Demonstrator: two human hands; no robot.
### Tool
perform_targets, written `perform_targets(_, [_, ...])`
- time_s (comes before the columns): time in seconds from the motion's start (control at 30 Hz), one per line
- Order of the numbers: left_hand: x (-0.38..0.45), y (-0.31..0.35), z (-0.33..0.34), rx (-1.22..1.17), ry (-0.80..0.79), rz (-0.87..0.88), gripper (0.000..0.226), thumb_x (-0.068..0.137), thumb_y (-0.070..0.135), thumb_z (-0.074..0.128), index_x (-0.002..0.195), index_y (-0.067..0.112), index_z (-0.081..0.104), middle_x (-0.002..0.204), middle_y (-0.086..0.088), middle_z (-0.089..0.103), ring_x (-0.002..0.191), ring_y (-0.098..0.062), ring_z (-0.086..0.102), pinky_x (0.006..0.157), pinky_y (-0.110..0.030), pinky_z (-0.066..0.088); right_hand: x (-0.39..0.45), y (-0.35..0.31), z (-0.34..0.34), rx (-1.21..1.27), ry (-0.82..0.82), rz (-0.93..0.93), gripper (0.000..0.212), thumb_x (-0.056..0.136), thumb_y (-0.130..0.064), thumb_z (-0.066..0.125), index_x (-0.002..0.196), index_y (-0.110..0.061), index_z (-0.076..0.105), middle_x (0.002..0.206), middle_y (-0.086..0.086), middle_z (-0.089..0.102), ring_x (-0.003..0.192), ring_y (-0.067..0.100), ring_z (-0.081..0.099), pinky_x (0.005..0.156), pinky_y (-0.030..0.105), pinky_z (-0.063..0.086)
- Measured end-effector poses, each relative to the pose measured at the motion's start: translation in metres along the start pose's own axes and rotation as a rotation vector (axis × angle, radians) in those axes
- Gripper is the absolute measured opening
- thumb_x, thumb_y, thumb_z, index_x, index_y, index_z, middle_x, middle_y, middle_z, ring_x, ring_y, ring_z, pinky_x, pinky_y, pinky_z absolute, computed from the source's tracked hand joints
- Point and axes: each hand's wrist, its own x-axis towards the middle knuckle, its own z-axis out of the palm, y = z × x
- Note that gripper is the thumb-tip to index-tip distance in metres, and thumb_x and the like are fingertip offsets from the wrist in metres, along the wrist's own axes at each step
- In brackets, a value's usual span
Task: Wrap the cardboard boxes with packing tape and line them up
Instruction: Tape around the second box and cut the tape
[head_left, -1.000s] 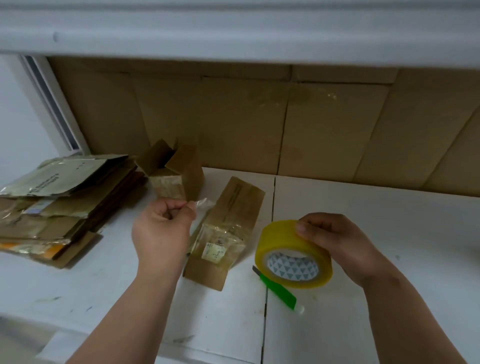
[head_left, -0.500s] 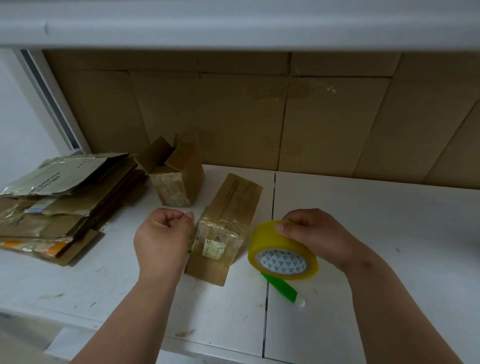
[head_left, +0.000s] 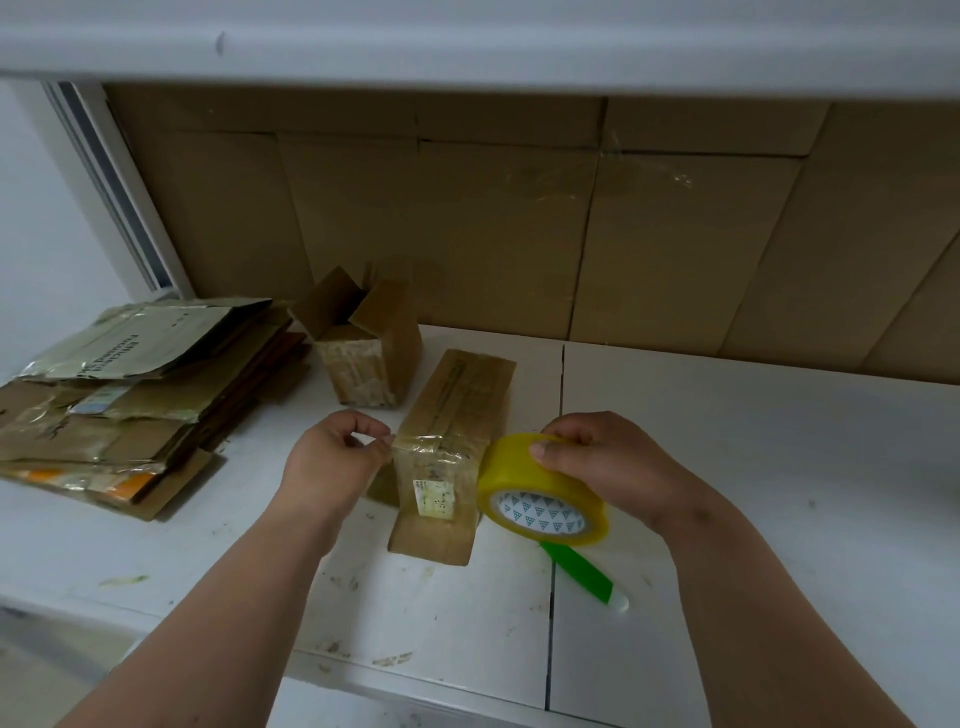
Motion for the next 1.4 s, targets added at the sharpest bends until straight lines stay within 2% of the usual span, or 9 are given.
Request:
perform_targets(0.2, [-0.004, 0.0, -0.004, -0.018, -0.1, 0.08, 0.033, 0.097, 0.005, 0.054, 0.085, 0.026, 0.076, 0.08, 0.005, 0.074, 0.083, -0.017, 0.067, 0.067, -0.025, 0.05, -0.002, 0.001, 0.001, 0.0, 0.012, 0.047, 0.018, 0.095, -0.036, 0.06, 0.096, -0.022, 0.071, 0.095, 0.002, 0.069, 0.089, 0.016, 0.065, 0.077, 0.032, 0.052])
perform_targets(0.33, [-0.001, 0.0, -0.015, 0.033, -0.203, 0.12, 0.018, 0.095, 0.036, 0.062, 0.092, 0.026, 0.076, 0.091, 0.005, 0.075, 0.092, -0.019, 0.068, 0.085, -0.037, 0.055, -0.001, 0.0, 0.006, -0.105, 0.055, 0.077, 0.025, 0.091, -0.03, 0.053, 0.092, -0.012, 0.07, 0.09, 0.009, 0.067, 0.083, 0.019, 0.064, 0.069, 0.032, 0.048])
perform_targets(0.43, [0.0, 0.0, -0.014, 0.285, -0.172, 0.253, 0.019, 0.086, 0.045, 0.07, 0.102, 0.035, 0.07, 0.097, 0.016, 0.07, 0.089, -0.005, 0.065, 0.074, -0.025, 0.05, -0.002, -0.012, 0.014, -0.301, 0.125, 0.076, 0.024, 0.092, -0.029, 0.045, 0.092, -0.022, 0.067, 0.092, 0.001, 0.065, 0.09, 0.02, 0.062, 0.085, 0.037, 0.048])
perform_targets(0.57, [0.0, -0.003, -0.009, 0.34, -0.081, 0.343, 0.026, 0.084, 0.043, 0.074, 0.106, 0.04, 0.059, 0.093, 0.02, 0.066, 0.081, -0.002, 0.065, 0.062, -0.019, 0.045, -0.002, -0.028, 0.032, -0.599, 0.229, 0.0, 0.036, 0.093, -0.038, 0.038, 0.119, -0.031, 0.061, 0.113, -0.003, 0.061, 0.1, 0.018, 0.06, 0.098, 0.036, 0.037])
perform_targets(0.67, [0.0, -0.006, -0.009, 0.392, -0.06, 0.43, 0.019, 0.085, 0.039, 0.073, 0.098, 0.041, 0.059, 0.09, 0.023, 0.063, 0.074, 0.003, 0.062, 0.054, -0.01, 0.039, -0.001, -0.032, 0.045, -0.773, 0.254, -0.031, 0.053, 0.085, -0.062, 0.032, 0.112, -0.03, 0.065, 0.101, -0.005, 0.063, 0.095, 0.017, 0.061, 0.101, 0.038, 0.033])
perform_targets(0.77, [0.004, -0.011, -0.012, 0.442, -0.062, 0.522, 0.015, 0.086, 0.036, 0.073, 0.098, 0.037, 0.065, 0.089, 0.022, 0.065, 0.072, 0.005, 0.061, 0.056, -0.006, 0.035, 0.001, -0.033, 0.05, -0.804, 0.234, -0.018, 0.051, 0.085, -0.071, 0.041, 0.107, -0.031, 0.064, 0.1, -0.006, 0.063, 0.105, 0.018, 0.06, 0.114, 0.046, 0.021])
perform_targets(1.0, [0.017, -0.019, -0.013, 0.454, -0.086, 0.68, 0.014, 0.084, 0.031, 0.075, 0.097, 0.028, 0.069, 0.092, 0.015, 0.065, 0.072, 0.0, 0.062, 0.059, -0.01, 0.039, 0.004, -0.032, 0.062, -0.865, 0.288, -0.019, 0.049, 0.086, -0.069, 0.044, 0.107, -0.029, 0.062, 0.099, -0.005, 0.065, 0.108, 0.021, 0.059, 0.118, 0.052, 0.016])
perform_targets(1.17, [0.016, -0.028, -0.004, 0.437, -0.015, 0.761, 0.021, 0.082, 0.023, 0.078, 0.101, 0.021, 0.07, 0.083, 0.012, 0.062, 0.073, -0.006, 0.06, 0.061, -0.021, 0.049, 0.006, -0.034, 0.062, -0.821, 0.285, 0.006, 0.063, 0.081, -0.078, 0.032, 0.107, -0.03, 0.063, 0.1, -0.006, 0.065, 0.109, 0.021, 0.058, 0.119, 0.053, 0.014])
perform_targets(1.4, [0.012, -0.033, 0.004, 0.482, 0.061, 0.815, 0.02, 0.084, 0.016, 0.075, 0.102, 0.015, 0.066, 0.085, 0.002, 0.07, 0.071, -0.02, 0.067, 0.061, -0.024, 0.046, 0.007, -0.036, 0.069, -0.871, 0.313, 0.01, 0.059, 0.09, -0.075, 0.03, 0.107, -0.029, 0.062, 0.101, -0.003, 0.065, 0.108, 0.023, 0.059, 0.118, 0.052, 0.018])
